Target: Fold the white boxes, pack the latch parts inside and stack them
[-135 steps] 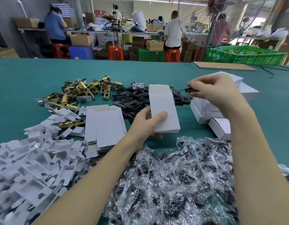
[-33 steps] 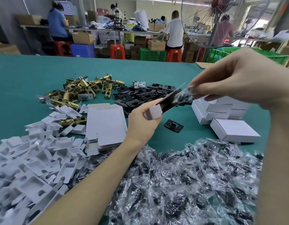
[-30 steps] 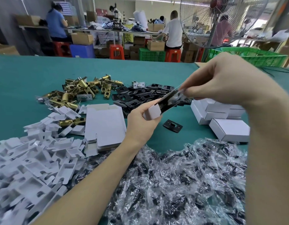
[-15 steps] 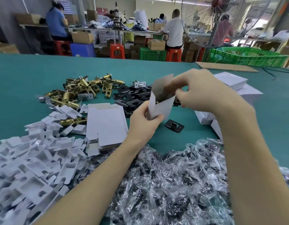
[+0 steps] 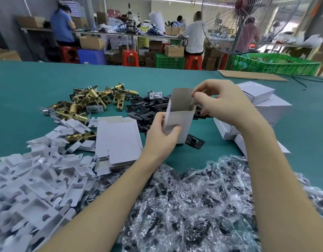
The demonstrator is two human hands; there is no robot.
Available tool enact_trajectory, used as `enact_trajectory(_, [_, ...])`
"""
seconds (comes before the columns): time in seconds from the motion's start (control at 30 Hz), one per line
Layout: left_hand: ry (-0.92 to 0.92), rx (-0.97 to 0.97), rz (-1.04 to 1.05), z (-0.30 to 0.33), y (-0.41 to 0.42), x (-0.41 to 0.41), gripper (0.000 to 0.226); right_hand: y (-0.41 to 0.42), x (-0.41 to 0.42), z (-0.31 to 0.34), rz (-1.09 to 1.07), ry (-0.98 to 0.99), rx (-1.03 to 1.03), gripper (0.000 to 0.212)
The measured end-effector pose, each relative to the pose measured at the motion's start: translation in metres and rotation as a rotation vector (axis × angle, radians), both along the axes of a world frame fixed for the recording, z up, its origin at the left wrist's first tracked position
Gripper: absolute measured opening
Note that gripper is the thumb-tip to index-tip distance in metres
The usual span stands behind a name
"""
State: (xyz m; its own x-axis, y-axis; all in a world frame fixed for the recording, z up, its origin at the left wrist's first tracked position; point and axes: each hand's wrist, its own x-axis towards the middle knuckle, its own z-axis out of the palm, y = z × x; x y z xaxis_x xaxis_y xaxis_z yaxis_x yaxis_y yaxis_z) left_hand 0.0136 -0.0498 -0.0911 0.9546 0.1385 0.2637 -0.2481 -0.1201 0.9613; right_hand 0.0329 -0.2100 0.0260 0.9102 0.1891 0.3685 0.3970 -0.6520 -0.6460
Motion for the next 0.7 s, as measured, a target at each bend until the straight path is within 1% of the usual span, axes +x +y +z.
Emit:
enact_trajectory(0.07, [0.011,-0.031,0.022,0.000,0.000,0.000,0.026,-0.005,0.006,-0.010,-0.060,0.104,0.053,0.009])
enact_trajectory(0.13, [0.014,-0.055,0.035,0.001,0.001,0.000,0.028,-0.011,0.011,-0.021,-0.054,0.276,0.042,0.014])
enact_trajectory(0.23, [0.017,-0.116,0.035,0.002,0.002,0.000,0.026,-0.014,0.013,-0.033,0.055,0.471,0.102,0.025])
enact_trajectory(0.33, [0.039,-0.185,0.037,0.005,0.003,0.000,0.020,-0.011,0.012,-0.038,0.164,0.543,0.193,0.031])
enact_trajectory(0.37, [0.050,-0.207,0.039,0.007,0.003,-0.001,0.014,-0.008,0.012,-0.039,0.187,0.555,0.235,0.032])
enact_trajectory(0.4, [0.069,-0.220,0.036,0.010,0.003,-0.002,0.014,-0.005,0.011,-0.040,0.195,0.564,0.274,0.033])
enact_trajectory(0.47, [0.143,-0.268,0.013,0.016,0.001,-0.003,0.053,0.001,0.012,-0.045,0.184,0.581,0.339,0.033])
enact_trajectory(0.5, [0.171,-0.305,-0.004,0.017,0.000,-0.004,0.065,0.004,0.012,-0.048,0.180,0.595,0.370,0.033])
enact_trajectory(0.7, [0.180,-0.366,-0.043,0.017,0.001,-0.002,0.076,0.017,0.016,-0.060,0.174,0.697,0.481,0.054])
